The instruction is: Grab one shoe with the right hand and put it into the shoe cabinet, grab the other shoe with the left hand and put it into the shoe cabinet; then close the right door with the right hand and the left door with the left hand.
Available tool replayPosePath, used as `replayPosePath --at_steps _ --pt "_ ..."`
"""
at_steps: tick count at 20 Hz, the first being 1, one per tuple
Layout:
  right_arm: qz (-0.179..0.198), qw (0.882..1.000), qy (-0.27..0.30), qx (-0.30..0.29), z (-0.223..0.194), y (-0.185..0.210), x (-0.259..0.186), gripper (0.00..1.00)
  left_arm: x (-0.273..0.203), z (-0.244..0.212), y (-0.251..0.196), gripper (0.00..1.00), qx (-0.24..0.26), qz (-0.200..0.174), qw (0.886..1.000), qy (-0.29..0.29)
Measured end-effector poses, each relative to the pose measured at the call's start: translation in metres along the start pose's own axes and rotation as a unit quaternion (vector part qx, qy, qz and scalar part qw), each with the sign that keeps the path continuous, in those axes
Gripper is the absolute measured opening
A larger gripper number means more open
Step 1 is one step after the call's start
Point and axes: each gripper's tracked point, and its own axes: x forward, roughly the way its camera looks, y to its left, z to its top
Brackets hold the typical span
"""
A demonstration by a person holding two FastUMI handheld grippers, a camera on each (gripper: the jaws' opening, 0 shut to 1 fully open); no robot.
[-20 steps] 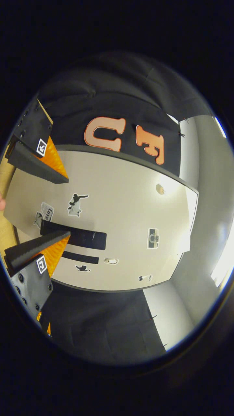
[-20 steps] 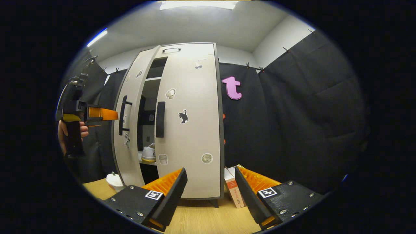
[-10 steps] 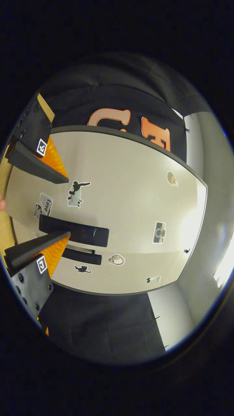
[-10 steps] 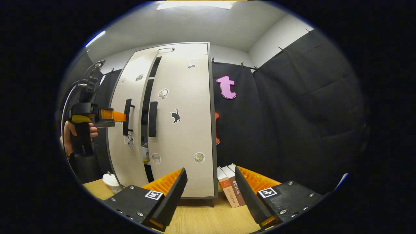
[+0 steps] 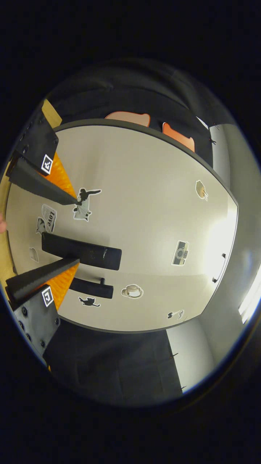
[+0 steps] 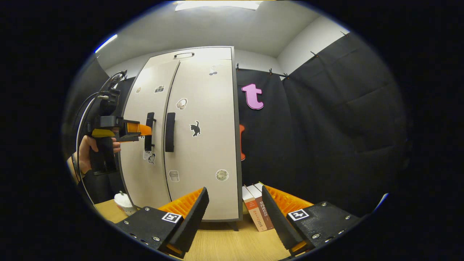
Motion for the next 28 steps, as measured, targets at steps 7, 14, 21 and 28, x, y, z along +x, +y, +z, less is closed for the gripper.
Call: replayPosePath --at_steps 7,14,21,28 --pt "0.014 1.0 -0.002 -0.005 0.004 0.011 0.001 0.91 -0.023 0.016 0.007 0.96 -0.019 0.013 1.0 -0.018" --pt "0.041 0.999 -0.002 -0.006 0.003 0.034 0.004 0.91 -0.111 0.017 0.02 0.96 0.026 0.034 0.999 -0.028" --pt "0.072 0.997 -0.001 0.005 0.003 0.058 -0.004 0.91 -0.188 -0.023 0.032 0.96 0.047 0.085 0.995 -0.03" --pt "0.081 0.997 0.006 0.005 -0.001 0.064 -0.015 0.91 -0.243 -0.064 0.042 0.97 0.045 0.133 0.99 -0.021"
